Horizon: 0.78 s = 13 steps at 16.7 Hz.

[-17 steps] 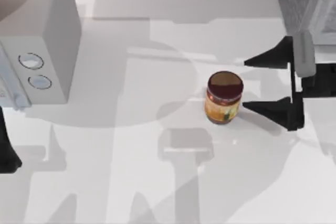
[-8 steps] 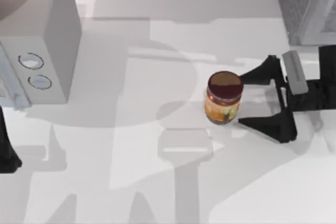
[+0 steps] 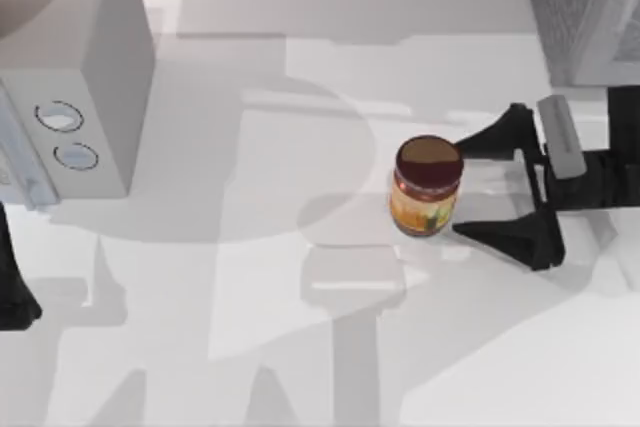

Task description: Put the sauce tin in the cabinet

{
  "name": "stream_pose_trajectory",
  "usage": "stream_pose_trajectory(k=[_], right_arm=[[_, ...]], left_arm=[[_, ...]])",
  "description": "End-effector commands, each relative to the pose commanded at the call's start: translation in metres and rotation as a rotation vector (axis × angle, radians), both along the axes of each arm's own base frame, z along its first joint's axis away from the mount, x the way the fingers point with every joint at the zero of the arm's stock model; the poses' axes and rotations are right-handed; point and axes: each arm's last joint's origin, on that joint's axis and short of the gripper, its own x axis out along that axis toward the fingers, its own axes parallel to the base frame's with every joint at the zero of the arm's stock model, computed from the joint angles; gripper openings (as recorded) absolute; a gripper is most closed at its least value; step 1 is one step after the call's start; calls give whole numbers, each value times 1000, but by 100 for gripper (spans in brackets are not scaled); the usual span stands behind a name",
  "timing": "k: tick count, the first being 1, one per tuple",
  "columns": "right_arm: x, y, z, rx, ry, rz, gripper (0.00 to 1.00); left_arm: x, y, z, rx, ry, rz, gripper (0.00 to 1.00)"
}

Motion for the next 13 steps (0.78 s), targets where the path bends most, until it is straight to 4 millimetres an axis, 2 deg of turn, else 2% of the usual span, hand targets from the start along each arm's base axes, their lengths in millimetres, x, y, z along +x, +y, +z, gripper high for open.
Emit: stream_pose_trajectory(k=[4, 13], right_arm=[[5, 10, -4, -1, -1, -2, 100], [0, 55, -6, 0, -1, -2, 100]], left_arm=[[0, 0, 0, 0, 0, 0, 100], [0, 0, 0, 0, 0, 0, 100]])
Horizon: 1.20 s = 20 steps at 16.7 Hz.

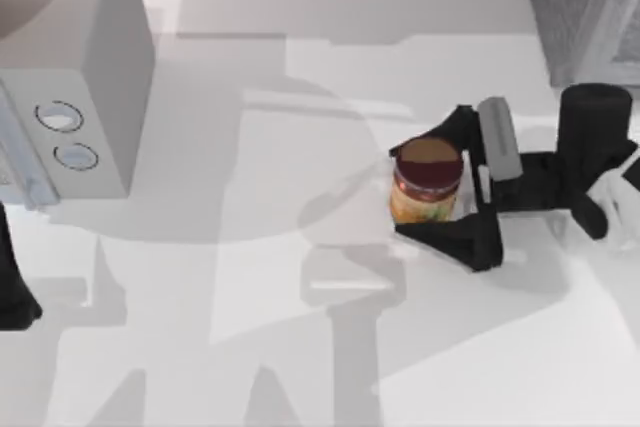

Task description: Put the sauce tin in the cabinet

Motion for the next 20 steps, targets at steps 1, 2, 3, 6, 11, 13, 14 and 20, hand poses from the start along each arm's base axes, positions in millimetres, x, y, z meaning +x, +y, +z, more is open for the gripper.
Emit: stream_pose_trajectory(k=[1, 2, 3, 6, 11, 13, 14, 20], right_arm=[[0, 2, 0, 0, 0, 0, 100], [0, 2, 0, 1, 0, 0, 100], [0, 2, 0, 1, 0, 0, 100], [0, 2, 0, 1, 0, 0, 92], [0, 2, 0, 1, 0, 0, 55], [0, 2, 0, 1, 0, 0, 40], [0, 2, 0, 1, 0, 0, 32], [0, 2, 0, 1, 0, 0, 0]], left_arm=[[0, 0, 0, 0, 0, 0, 100], [0, 0, 0, 0, 0, 0, 100], [0, 0, 0, 0, 0, 0, 100], [0, 0, 0, 0, 0, 0, 100], [0, 0, 0, 0, 0, 0, 100], [0, 0, 0, 0, 0, 0, 100], [0, 0, 0, 0, 0, 0, 100], [0, 0, 0, 0, 0, 0, 100]])
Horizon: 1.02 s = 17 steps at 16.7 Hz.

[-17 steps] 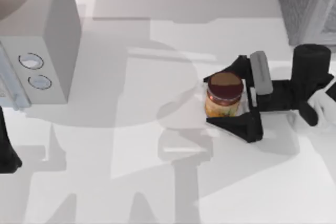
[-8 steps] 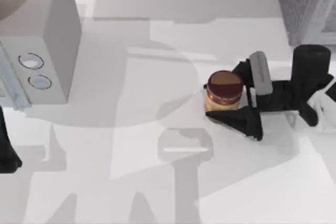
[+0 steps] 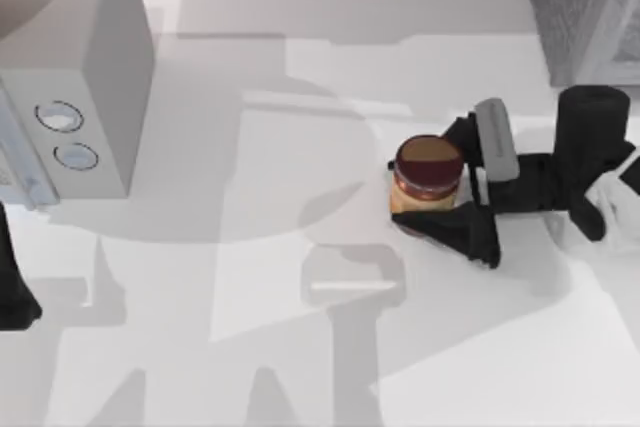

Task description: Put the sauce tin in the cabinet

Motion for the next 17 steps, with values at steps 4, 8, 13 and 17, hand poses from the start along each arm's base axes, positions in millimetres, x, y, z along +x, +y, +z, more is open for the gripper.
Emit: stream_pose_trajectory(k=[4, 8, 13, 17], right_arm=[[0, 0, 0, 0, 0, 0, 0], [1, -1, 1, 0, -2, -5, 0], [7, -2, 44, -4, 15, -15, 0], [7, -2, 103, -6, 10, -18, 0]], left_arm=[[0, 0, 0, 0, 0, 0, 100], [0, 0, 0, 0, 0, 0, 100], [0, 0, 0, 0, 0, 0, 100], [0, 0, 0, 0, 0, 0, 100]])
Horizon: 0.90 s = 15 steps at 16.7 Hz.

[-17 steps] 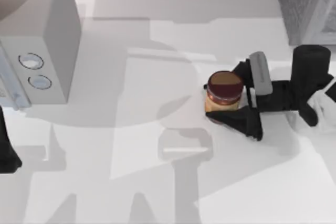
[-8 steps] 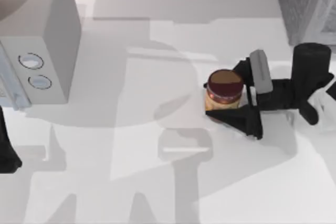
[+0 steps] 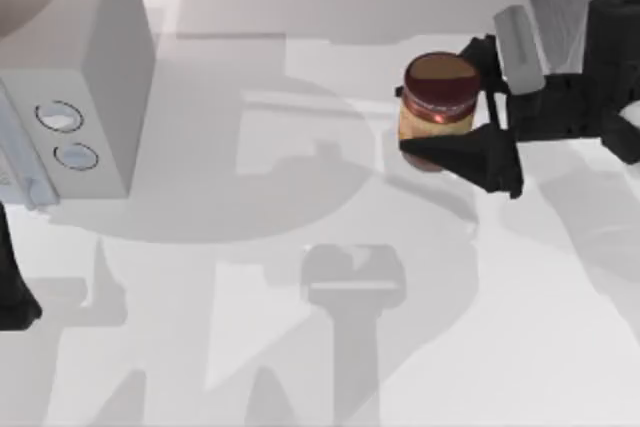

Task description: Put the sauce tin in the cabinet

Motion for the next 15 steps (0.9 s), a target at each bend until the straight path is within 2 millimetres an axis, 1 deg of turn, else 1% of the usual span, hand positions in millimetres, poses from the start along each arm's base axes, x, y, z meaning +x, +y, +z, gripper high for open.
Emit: stream_pose_trajectory(k=[3, 5, 11, 13, 15], right_arm=[[-5, 0, 36, 3, -4, 6, 0], [-7, 1, 47, 6, -11, 13, 0], [-8, -2, 45, 0, 6, -2, 0], [-17, -10, 44, -25, 55, -66, 0], [-34, -21, 47, -66, 108, -170, 0]], left_arm=[[0, 0, 0, 0, 0, 0, 100], [0, 0, 0, 0, 0, 0, 100], [0, 0, 0, 0, 0, 0, 100], [0, 0, 0, 0, 0, 0, 100], [0, 0, 0, 0, 0, 0, 100]])
